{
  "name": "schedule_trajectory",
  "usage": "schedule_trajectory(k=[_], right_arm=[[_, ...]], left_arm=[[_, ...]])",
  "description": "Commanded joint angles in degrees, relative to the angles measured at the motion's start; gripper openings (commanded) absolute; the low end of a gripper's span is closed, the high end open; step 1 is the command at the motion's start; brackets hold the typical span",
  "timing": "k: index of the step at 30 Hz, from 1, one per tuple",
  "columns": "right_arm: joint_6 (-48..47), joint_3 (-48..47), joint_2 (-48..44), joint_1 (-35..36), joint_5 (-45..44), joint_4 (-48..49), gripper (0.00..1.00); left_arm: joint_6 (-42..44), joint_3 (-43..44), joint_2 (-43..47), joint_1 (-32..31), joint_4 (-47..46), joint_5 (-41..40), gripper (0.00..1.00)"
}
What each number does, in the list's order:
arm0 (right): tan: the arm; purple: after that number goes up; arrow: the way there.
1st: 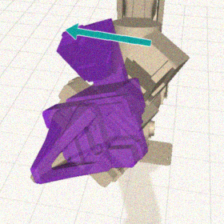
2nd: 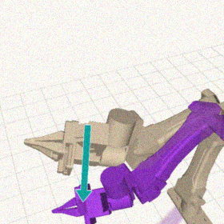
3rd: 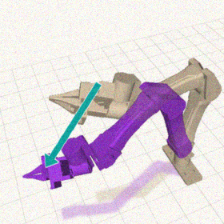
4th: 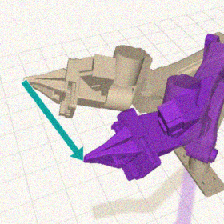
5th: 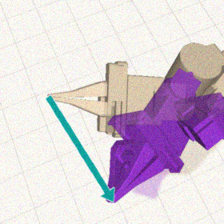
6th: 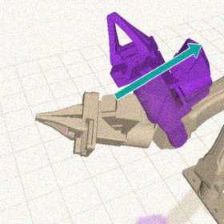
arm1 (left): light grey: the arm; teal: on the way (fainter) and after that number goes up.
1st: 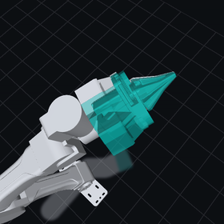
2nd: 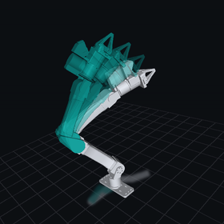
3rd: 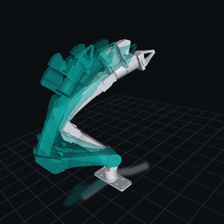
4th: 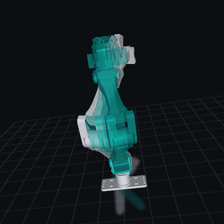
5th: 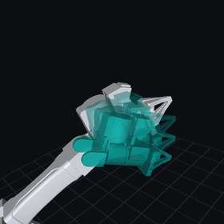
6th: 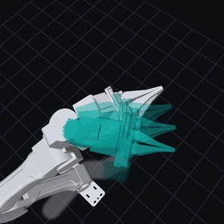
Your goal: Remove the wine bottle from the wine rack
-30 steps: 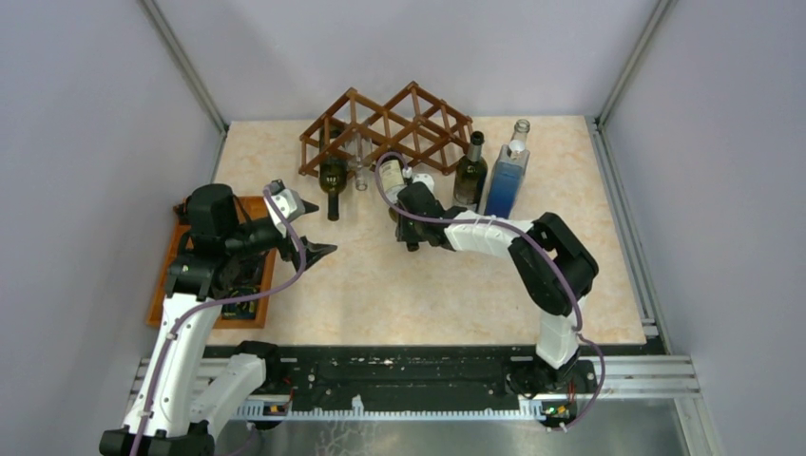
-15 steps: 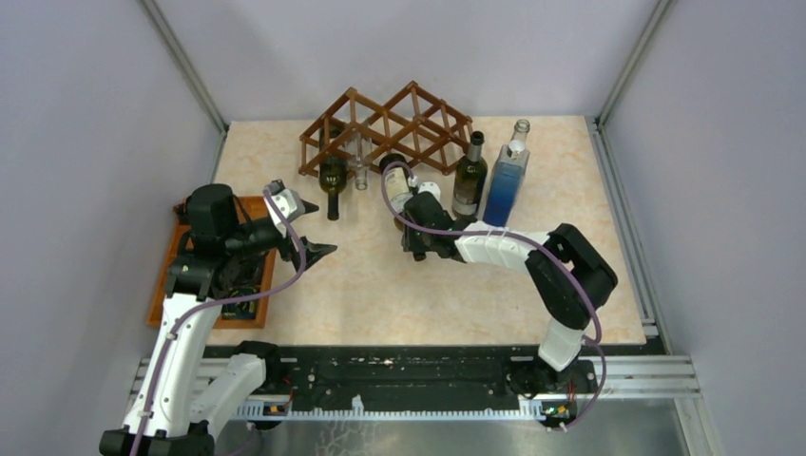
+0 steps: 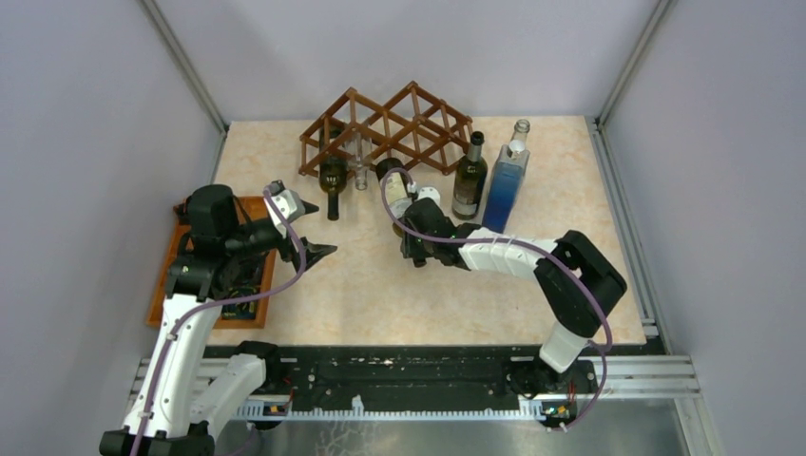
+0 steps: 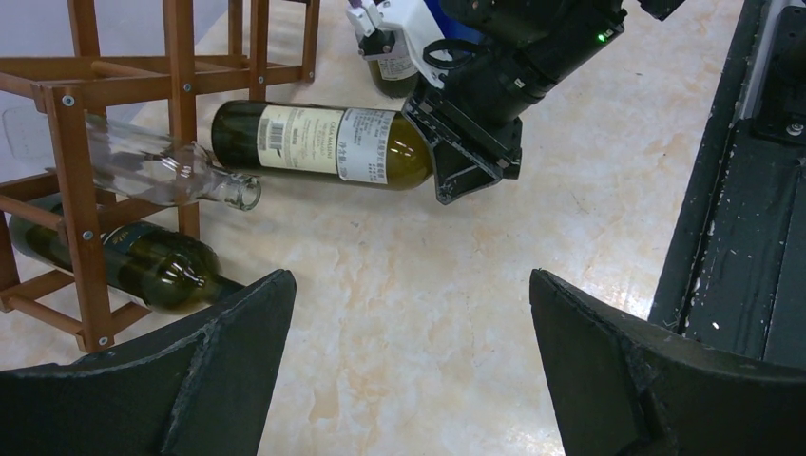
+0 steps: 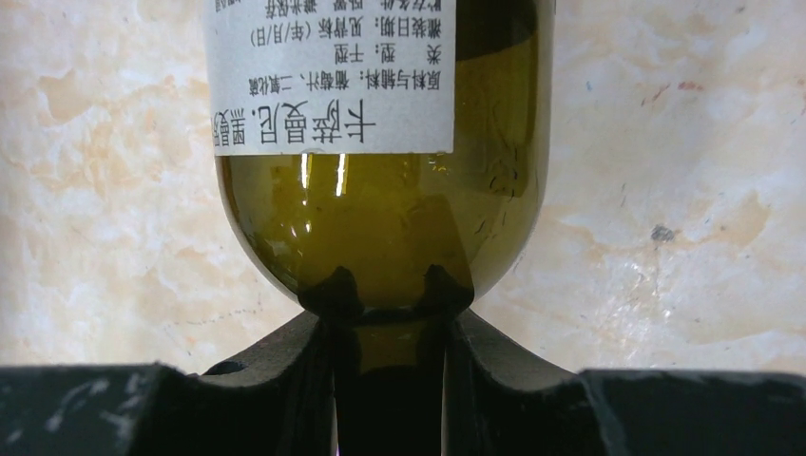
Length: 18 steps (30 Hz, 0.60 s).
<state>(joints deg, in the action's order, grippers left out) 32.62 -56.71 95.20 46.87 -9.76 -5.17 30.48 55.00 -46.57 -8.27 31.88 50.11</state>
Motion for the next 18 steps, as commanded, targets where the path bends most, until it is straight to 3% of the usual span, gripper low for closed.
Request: schedule_trajectory(k=[1, 18], right_arm=[[-0.2, -0.7, -4.6, 0.9, -1.6, 8.9, 0.0], [-1.1, 1.0, -14.2, 1.0, -1.6, 5.7, 0.0]], left_arm=[[0.1, -0.2, 0.7, -0.3, -0.7, 1.0, 0.99], [0.8, 0.7, 0.7, -0.3, -0.2, 0.8, 0.99]])
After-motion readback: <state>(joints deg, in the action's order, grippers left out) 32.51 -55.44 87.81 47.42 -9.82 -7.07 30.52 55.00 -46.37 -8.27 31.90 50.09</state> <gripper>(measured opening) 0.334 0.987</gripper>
